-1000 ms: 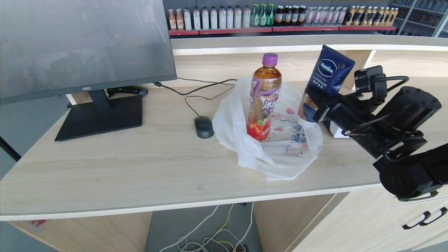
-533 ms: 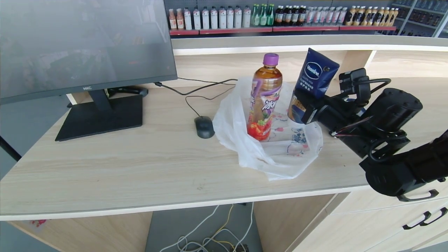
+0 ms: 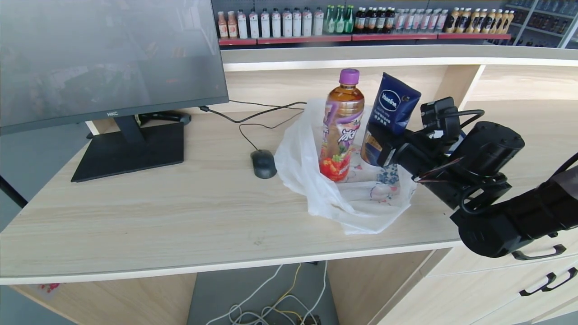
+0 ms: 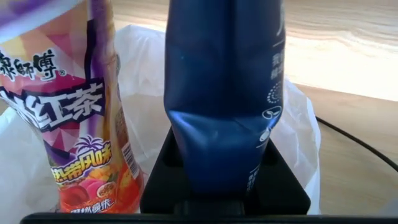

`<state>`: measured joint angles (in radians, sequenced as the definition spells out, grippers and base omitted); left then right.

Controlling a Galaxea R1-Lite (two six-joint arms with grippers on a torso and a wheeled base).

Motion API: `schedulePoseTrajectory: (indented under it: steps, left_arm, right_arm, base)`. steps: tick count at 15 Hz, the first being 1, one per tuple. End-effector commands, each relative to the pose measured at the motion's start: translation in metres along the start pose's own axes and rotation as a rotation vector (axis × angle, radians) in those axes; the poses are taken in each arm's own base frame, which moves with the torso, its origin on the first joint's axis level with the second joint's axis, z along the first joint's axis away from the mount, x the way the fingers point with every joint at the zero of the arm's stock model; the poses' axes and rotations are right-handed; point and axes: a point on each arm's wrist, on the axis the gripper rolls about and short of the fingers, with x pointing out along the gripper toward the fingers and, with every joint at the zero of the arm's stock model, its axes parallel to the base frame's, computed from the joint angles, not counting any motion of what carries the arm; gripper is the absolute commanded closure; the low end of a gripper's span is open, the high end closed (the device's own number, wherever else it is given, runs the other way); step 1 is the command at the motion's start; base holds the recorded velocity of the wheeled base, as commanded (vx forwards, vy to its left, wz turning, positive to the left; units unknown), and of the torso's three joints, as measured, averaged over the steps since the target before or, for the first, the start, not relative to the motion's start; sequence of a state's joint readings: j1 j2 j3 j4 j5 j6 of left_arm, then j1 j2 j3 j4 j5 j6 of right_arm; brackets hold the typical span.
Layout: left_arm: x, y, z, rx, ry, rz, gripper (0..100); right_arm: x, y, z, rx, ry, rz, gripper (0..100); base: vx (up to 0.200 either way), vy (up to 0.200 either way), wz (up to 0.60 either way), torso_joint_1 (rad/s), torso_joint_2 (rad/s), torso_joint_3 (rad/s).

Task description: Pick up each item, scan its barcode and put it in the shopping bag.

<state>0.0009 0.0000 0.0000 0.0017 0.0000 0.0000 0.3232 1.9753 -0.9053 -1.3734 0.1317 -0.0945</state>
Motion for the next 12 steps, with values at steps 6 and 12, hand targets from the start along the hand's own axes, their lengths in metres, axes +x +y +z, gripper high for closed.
schedulePoseTrajectory:
  steps: [6, 12]
  left_arm:
    - [0.0000, 0.0000, 0.0000, 0.000, 0.000, 0.001, 0]
    - [0.0000, 0.0000, 0.0000, 0.000, 0.000, 0.001, 0]
  right_arm:
    - [0.0025, -0.0001, -0.0135, 0.001, 0.021, -0.003, 100]
    - [0.0028, 0.0022, -0.0157, 0.011, 0.024, -0.054, 100]
  base:
    - [0.000, 0.000, 0.00, 0.000, 0.00, 0.000]
    - [0.000, 0.000, 0.00, 0.000, 0.00, 0.000]
